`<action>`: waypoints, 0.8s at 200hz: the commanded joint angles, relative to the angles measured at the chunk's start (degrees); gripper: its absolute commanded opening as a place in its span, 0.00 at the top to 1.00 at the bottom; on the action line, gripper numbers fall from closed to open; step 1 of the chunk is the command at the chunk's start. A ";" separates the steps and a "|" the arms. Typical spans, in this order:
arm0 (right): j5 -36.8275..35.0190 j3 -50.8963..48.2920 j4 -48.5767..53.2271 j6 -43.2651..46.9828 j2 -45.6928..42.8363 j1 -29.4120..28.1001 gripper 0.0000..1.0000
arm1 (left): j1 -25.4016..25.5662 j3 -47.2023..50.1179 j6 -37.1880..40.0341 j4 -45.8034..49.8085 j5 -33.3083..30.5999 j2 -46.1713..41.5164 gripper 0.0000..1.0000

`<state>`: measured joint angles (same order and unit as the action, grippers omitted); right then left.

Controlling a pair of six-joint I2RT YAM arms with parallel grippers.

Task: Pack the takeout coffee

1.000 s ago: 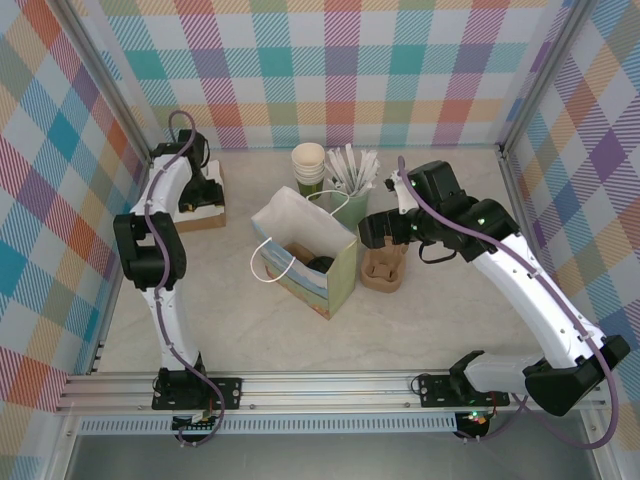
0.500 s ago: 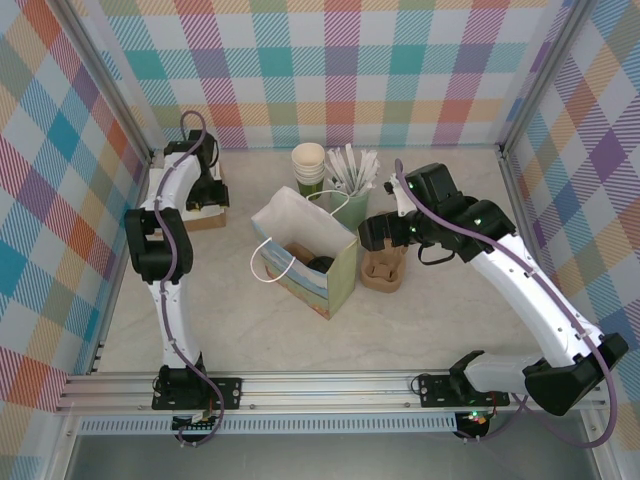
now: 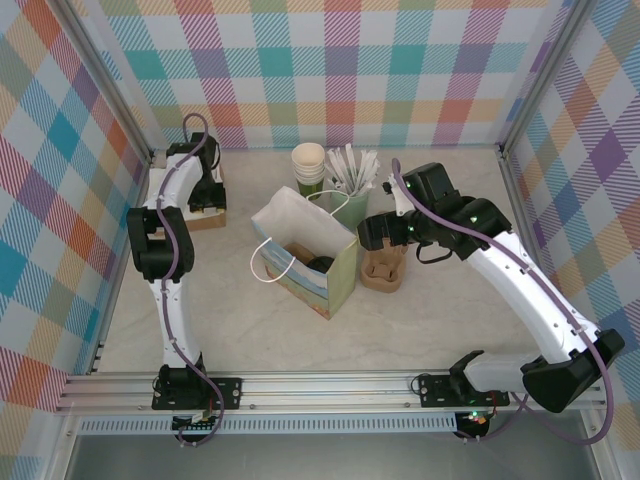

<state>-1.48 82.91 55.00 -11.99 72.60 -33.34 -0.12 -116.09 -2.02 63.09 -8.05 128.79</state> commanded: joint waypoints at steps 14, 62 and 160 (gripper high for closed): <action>0.69 -0.51 -1.39 -0.34 0.09 0.20 0.00 | 0.39 -0.91 0.29 1.56 -0.98 1.37 0.59; 0.73 -0.56 -1.39 -0.40 0.10 0.20 0.00 | 0.38 -0.97 0.52 1.31 -1.23 0.77 0.77; -0.70 -0.71 -0.44 -0.14 -0.70 0.25 0.00 | 0.41 -1.19 1.27 0.64 -3.22 -4.24 0.99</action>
<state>-1.54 82.91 54.89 -11.97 72.60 -33.34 -0.08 -116.09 -1.63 63.05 -10.04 129.38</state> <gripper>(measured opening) 0.997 0.043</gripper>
